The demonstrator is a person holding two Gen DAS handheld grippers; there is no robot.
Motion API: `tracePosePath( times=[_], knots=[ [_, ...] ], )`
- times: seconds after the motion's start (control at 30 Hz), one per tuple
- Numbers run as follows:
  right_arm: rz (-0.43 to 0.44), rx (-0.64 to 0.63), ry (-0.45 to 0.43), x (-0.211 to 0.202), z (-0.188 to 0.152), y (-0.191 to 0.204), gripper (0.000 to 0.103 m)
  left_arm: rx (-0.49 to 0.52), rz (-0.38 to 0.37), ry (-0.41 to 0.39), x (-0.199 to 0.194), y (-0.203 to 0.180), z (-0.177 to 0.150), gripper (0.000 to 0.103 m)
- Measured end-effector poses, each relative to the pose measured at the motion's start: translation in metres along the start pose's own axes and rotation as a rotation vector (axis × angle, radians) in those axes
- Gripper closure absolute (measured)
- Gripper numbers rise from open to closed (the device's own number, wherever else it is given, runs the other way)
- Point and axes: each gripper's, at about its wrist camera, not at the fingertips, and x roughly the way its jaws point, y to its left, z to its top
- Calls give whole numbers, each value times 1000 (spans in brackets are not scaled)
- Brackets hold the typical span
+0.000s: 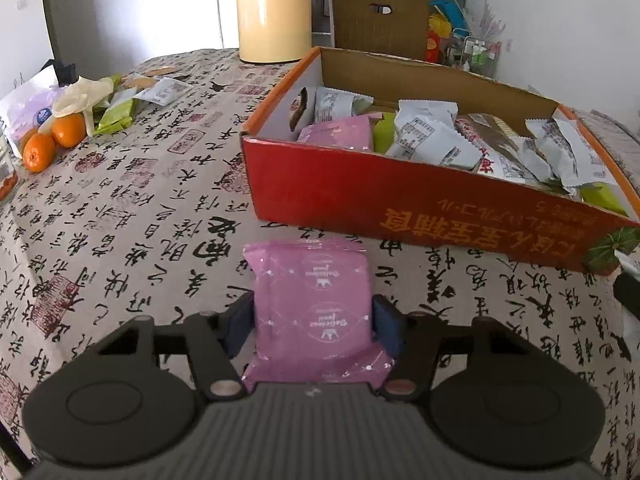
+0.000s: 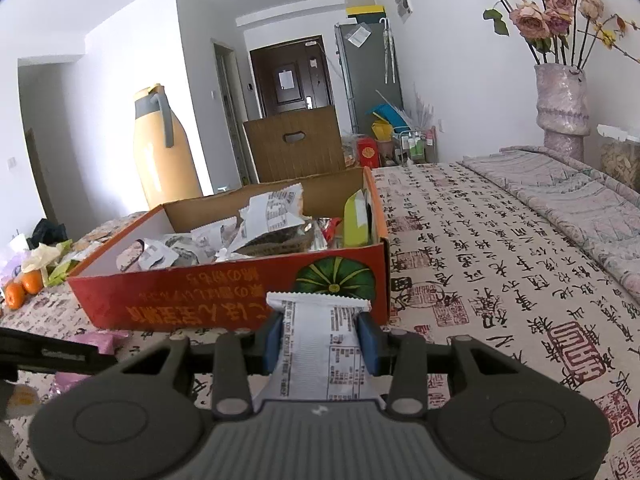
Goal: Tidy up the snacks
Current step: 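Carry the white sachet and pink packet into the box and open both tools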
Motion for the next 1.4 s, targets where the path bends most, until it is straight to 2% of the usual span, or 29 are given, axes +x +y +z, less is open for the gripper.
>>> tracePosePath(
  times=[0.3, 0.63, 0.83, 1.0, 1.17, 1.4],
  knots=[
    [5, -46, -12, -10, 3, 11, 64, 9, -39, -28, -12, 15, -8, 40],
    [22, -78, -35, -21, 11, 27, 64, 29, -122, -166, -60, 25, -2, 40],
    [39, -102, -66, -24, 25, 40, 64, 28, -160, -247, -82, 26, 20, 40],
    [42, -115, -89, -16, 41, 51, 64, 39, -178, -298, -85, 19, 45, 40],
    [38, -128, -104, 0, 58, 57, 64, 53, -181, -326, -73, 9, 71, 40],
    [21, -145, -109, 34, 84, 64, 64, 67, -179, -316, -45, -7, 107, 40]
  ],
)
